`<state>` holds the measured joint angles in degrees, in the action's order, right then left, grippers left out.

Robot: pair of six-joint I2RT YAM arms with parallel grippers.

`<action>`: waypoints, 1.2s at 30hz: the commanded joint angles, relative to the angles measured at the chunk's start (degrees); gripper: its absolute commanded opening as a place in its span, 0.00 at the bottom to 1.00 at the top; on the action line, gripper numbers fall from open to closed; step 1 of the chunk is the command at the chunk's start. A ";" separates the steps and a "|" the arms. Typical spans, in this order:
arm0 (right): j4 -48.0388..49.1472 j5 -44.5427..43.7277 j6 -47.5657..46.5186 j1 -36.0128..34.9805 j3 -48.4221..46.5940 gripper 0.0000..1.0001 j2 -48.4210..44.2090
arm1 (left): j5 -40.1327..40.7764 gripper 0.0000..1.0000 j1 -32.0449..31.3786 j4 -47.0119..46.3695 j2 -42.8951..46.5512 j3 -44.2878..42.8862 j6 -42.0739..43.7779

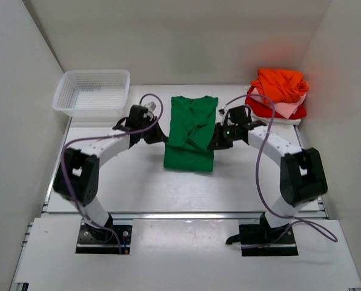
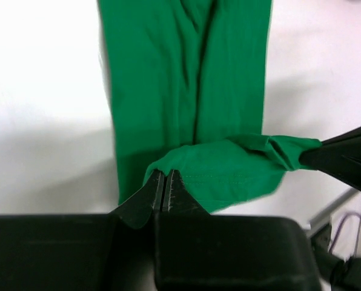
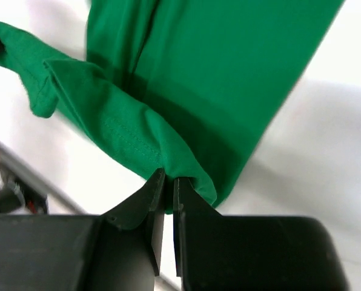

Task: Fold and stack the t-shirts
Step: Fold the folded rectangular tshirt in 1/3 of the way, then grab one side of the 2/3 rectangular tshirt with both arms

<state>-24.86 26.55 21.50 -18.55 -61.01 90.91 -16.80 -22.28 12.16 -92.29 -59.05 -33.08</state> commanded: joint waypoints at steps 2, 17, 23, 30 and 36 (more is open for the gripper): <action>-0.36 -1.40 -5.06 3.51 -9.54 0.02 9.18 | -1.83 0.09 3.11 -0.12 -10.51 -10.81 3.72; 13.59 -21.16 9.69 -3.76 7.64 0.50 -4.32 | 1.31 0.55 -0.28 -14.07 3.24 11.45 -0.58; 20.02 -30.76 17.78 -13.18 19.61 0.49 -11.37 | 16.61 0.56 -10.66 -22.08 11.43 22.38 -3.83; 21.43 -29.28 18.67 -13.45 20.58 0.51 -8.03 | 19.96 0.57 -10.59 -23.15 7.66 21.78 -3.22; 22.58 -29.00 20.25 -14.41 21.99 0.48 -4.26 | 18.21 0.56 -11.38 -24.38 2.56 21.78 -4.97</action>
<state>-5.13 -0.91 39.90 -32.25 -39.92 85.54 0.89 -32.93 -10.22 -88.27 -36.42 -37.04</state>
